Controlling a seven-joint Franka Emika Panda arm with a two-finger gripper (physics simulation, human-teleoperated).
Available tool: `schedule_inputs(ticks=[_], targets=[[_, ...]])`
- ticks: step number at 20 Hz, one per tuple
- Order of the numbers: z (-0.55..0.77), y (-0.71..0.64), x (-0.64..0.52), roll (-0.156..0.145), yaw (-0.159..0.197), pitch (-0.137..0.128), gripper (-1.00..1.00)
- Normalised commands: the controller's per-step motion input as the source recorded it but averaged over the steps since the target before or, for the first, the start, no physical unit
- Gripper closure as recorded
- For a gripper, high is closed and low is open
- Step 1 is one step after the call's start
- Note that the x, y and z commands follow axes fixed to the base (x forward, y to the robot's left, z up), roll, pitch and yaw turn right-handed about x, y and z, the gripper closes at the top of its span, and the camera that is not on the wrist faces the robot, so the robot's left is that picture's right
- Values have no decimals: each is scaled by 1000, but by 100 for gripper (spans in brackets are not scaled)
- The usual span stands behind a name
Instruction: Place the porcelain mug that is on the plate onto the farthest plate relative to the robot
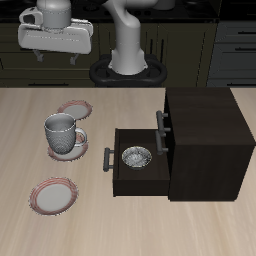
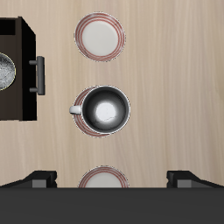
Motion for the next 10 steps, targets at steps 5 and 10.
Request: schedule_inputs(ticks=[5,10], targets=[[-41,-293,95,17,21,-3,-100],[9,-310,76,-16,1,-47,-100]])
